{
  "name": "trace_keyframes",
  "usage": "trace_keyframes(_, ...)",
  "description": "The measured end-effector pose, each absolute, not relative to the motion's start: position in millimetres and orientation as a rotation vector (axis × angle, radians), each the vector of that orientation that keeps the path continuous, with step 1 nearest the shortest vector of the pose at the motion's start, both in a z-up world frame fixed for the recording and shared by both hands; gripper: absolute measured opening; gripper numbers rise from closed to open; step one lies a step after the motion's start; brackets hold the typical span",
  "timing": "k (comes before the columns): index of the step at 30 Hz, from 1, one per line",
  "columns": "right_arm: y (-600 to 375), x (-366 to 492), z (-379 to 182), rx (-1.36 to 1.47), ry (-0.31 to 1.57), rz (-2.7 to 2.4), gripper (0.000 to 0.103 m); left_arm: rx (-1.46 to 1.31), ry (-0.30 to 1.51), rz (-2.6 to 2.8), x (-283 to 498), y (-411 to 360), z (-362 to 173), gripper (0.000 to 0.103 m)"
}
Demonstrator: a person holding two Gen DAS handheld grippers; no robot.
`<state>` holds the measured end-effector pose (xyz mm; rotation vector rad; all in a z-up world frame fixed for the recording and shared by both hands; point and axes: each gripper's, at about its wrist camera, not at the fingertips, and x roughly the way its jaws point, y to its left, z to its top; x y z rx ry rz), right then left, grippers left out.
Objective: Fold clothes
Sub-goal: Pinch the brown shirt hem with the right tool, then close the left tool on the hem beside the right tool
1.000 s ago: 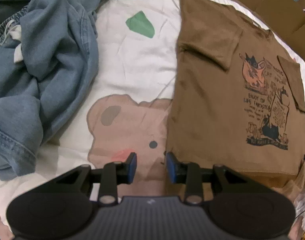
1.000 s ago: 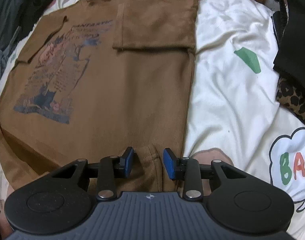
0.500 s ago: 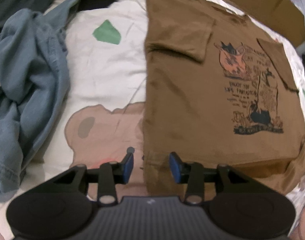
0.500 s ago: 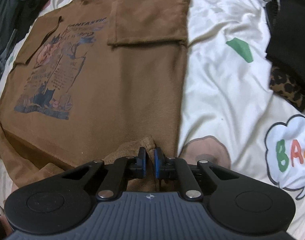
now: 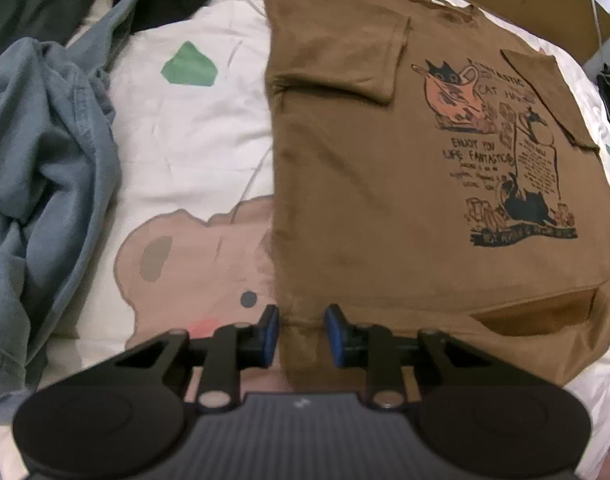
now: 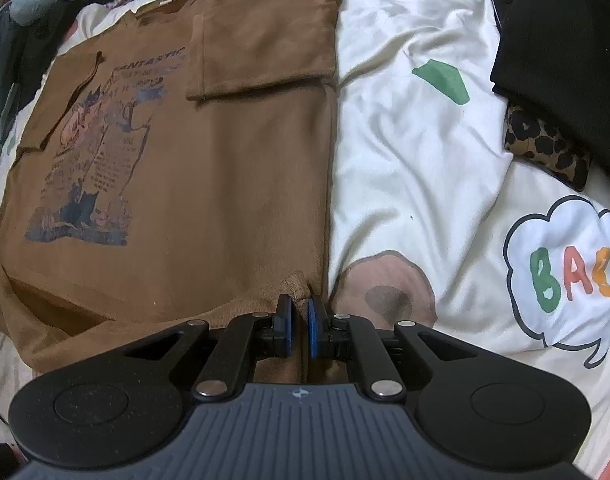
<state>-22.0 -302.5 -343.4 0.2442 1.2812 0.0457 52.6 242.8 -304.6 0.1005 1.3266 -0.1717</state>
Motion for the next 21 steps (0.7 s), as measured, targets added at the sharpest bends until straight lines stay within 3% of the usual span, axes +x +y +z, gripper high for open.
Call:
trace_keyframes(3, -303, -19, -341, 0.240, 1.277, 0.049, 0.007, 0.094, 1.329, -0.167, 54, 242, -307, 0.026)
trace_keyframes(5, -303, -19, -339, 0.241, 1.275, 0.047, 0.007, 0.090, 1.329, -0.158, 54, 243, -307, 0.014)
trace_keyframes(8, -304, -21, -338, 0.245, 1.276, 0.045, 0.007, 0.085, 1.337, -0.144, 53, 245, -306, 0.008)
trace_keyframes(21, -312, -33, -295, 0.263, 1.222, 0.039, 0.006, -0.039, 1.220, -0.073, 45, 256, -248, 0.005)
